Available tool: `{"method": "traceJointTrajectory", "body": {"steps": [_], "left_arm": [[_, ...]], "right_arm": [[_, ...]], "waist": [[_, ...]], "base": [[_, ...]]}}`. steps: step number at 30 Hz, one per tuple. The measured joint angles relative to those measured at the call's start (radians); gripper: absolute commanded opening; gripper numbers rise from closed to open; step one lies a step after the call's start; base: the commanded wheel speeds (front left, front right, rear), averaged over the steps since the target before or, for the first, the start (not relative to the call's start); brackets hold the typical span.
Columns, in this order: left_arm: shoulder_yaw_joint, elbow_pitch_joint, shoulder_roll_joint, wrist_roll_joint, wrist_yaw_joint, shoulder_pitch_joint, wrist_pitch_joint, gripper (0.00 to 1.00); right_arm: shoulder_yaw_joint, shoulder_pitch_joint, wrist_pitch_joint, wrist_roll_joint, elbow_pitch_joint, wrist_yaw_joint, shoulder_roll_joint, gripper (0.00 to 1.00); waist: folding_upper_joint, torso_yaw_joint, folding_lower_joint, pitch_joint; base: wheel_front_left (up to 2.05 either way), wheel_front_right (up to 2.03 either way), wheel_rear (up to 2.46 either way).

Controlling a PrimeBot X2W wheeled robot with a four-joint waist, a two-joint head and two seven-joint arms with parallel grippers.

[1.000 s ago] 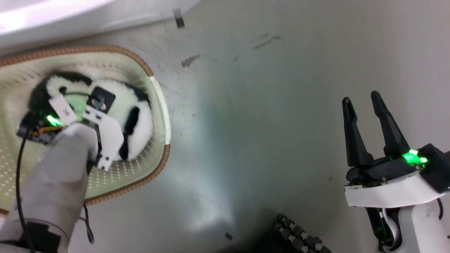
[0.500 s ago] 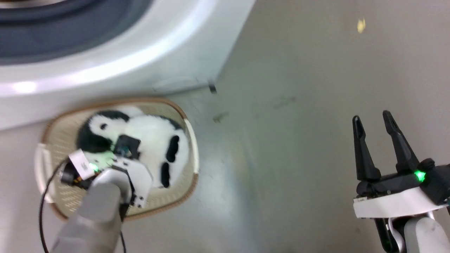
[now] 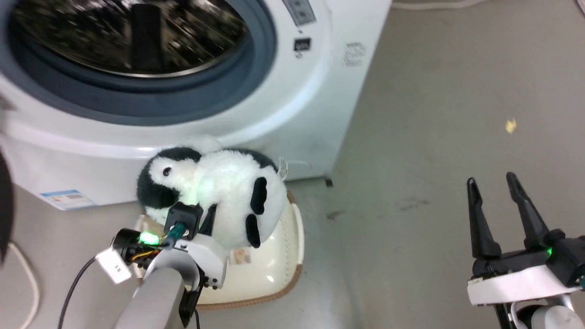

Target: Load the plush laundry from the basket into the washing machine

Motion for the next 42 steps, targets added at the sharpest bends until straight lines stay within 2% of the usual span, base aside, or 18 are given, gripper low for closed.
{"method": "traceJointTrajectory", "body": {"steps": [6, 7, 8, 9, 14, 19, 25, 32, 37, 42], "left_arm": [[0.052, -0.259, 0.023, 0.008, 0.041, 0.091, 0.0, 0.0], [0.06, -0.301, 0.029, 0.009, 0.044, 0.096, 0.0, 0.0], [0.093, -0.405, 0.046, 0.01, 0.058, 0.097, 0.0, 0.0], [0.106, -0.433, 0.05, 0.01, 0.061, 0.095, 0.0, 0.0], [0.139, -0.504, 0.093, 0.018, 0.062, 0.019, 0.014, 0.0], [0.17, -0.524, 0.165, 0.023, 0.043, -0.18, 0.097, 0.0], [0.17, -0.448, 0.254, 0.054, -0.019, -0.455, 0.228, 0.0], [0.152, -0.221, 0.339, 0.109, -0.065, -0.749, 0.34, 0.0], [0.128, -0.056, 0.352, 0.138, -0.076, -0.9, 0.37, 0.0], [0.093, 0.075, 0.355, 0.165, -0.093, -0.98, 0.382, 0.0]], "right_arm": [[-0.004, 0.002, 0.0, -0.003, -0.001, 0.0, 0.0, 1.0], [-0.003, 0.002, 0.0, -0.003, -0.002, 0.0, 0.0, 1.0], [0.007, 0.002, 0.0, -0.002, -0.007, 0.0, 0.0, 1.0], [0.011, 0.002, 0.0, -0.002, -0.008, 0.0, 0.0, 1.0], [0.023, -0.005, 0.0, 0.009, -0.015, 0.0, 0.0, 1.0], [0.039, -0.045, 0.0, 0.04, -0.028, 0.0, 0.0, 1.0], [0.056, -0.095, 0.0, 0.086, -0.035, 0.0, 0.0, 1.0], [0.088, -0.131, 0.0, 0.141, -0.04, 0.0, 0.0, 1.0], [0.105, -0.146, 0.0, 0.167, -0.04, 0.0, 0.0, 1.0], [0.113, -0.15, 0.0, 0.182, -0.039, 0.0, 0.0, 1.0]], "waist": [[0.0, 0.035, -0.0001, -0.047], [0.0, 0.036, -0.0001, -0.046], [0.0, 0.031, 0.0002, -0.028], [0.0, 0.028, 0.0002, -0.02], [0.0, 0.011, 0.0002, 0.04], [0.0, -0.017, 0.0003, 0.124], [0.0, -0.063, 0.0004, 0.241], [0.0, -0.131, 0.0004, 0.369], [0.0, -0.179, 0.0005, 0.438], [0.0, -0.215, 0.0004, 0.479]], "base": [[0.0, 0.0, 0.0], [0.0, 0.0, 0.0], [0.0, 0.0, 0.0], [0.0, 0.0, 0.0], [0.0, 0.0, 0.0], [0.0, 0.0, 0.0], [0.0, 0.0, 0.0], [0.0, 0.0, 0.0], [0.0, 0.0, 0.0], [0.0, 0.0, 0.0]]}}
